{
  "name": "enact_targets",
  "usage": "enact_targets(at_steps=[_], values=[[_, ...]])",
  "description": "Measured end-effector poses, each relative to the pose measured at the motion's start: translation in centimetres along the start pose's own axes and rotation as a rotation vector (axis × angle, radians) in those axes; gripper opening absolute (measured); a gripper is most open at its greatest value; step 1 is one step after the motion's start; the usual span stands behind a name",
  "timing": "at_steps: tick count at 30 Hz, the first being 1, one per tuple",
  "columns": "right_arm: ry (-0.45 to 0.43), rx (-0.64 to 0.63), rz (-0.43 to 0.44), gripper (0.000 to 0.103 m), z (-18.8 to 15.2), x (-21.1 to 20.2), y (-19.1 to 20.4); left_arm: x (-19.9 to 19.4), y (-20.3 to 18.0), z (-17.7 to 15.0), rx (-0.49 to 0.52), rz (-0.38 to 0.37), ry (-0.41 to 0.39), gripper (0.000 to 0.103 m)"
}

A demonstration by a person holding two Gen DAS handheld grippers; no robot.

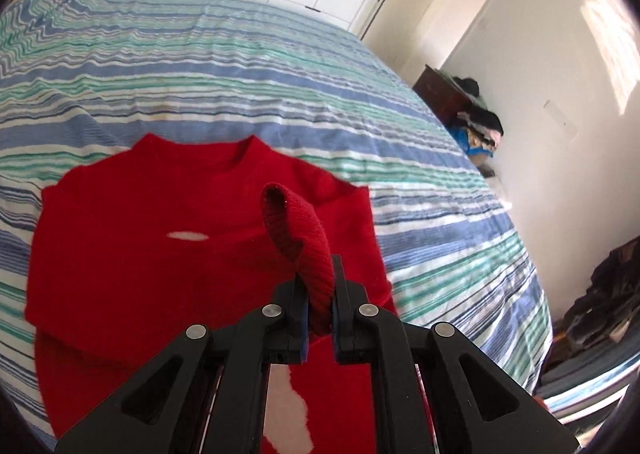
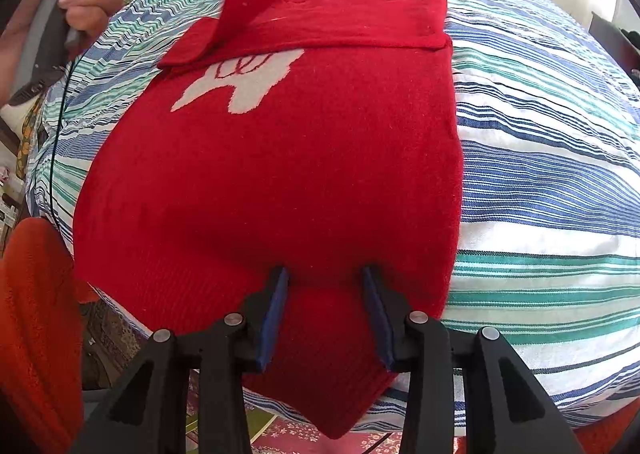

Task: Fold small clothes
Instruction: 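Grasp the remaining sleeve cuff with the left gripper and lay it across the body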

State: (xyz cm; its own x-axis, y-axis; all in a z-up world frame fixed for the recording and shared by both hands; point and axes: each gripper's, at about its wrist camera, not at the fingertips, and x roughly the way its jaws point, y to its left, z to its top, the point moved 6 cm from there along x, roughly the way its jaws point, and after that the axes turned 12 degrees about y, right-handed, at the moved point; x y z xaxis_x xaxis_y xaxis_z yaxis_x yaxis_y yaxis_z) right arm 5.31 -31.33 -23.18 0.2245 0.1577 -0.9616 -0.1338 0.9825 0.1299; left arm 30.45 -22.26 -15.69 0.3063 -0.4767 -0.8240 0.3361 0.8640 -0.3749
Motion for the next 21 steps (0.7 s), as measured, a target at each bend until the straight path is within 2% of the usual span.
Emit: enact_targets(at_steps=[2,3,4,6,8,10,12,14,16,18,21], values=[[-0.001,-0.001,-0.002,0.041,-0.1,0.0,0.0,3.8,-0.6,-2.2,0.018,0.038,0.135,0.035],[-0.002,-0.002,-0.002,0.042,0.0,0.0,0.0,4.6,-0.9,-3.4,0.015,0.032,0.172,0.038],[-0.002,-0.002,0.0,0.042,0.0,0.0,0.0,4.2,-1.1,-4.7,0.013,0.002,0.175,0.041],[-0.006,0.0,0.023,0.049,0.0,-0.1,0.1,2.1,-0.4,-6.3,0.021,-0.055,0.151,0.053],[-0.012,0.003,0.061,0.056,0.0,-0.3,0.2,-1.2,1.9,-6.9,0.023,-0.05,0.096,0.069],[-0.008,0.01,0.082,0.057,0.0,-0.7,0.3,-5.0,5.6,-7.9,0.003,-0.015,0.036,0.074],[-0.002,0.036,0.111,0.056,0.3,-1.6,0.2,-8.1,10.4,-8.6,-0.039,0.057,-0.003,0.075],[-0.028,0.069,0.151,0.056,0.8,-3.2,0.1,-9.6,15.5,-9.3,-0.085,0.143,0.003,0.074],[-0.06,0.082,0.196,0.056,2.1,-4.8,-0.1,-9.7,19.3,-9.5,-0.125,0.183,0.032,0.072],[-0.087,0.09,0.233,0.056,4.0,-5.9,-0.3,-9.4,20.8,-9.2,-0.118,0.179,0.043,0.072],[-0.109,0.151,0.283,0.056,8.0,-6.3,-1.4,-7.9,20.5,-7.9,-0.044,0.192,0.049,0.072]])
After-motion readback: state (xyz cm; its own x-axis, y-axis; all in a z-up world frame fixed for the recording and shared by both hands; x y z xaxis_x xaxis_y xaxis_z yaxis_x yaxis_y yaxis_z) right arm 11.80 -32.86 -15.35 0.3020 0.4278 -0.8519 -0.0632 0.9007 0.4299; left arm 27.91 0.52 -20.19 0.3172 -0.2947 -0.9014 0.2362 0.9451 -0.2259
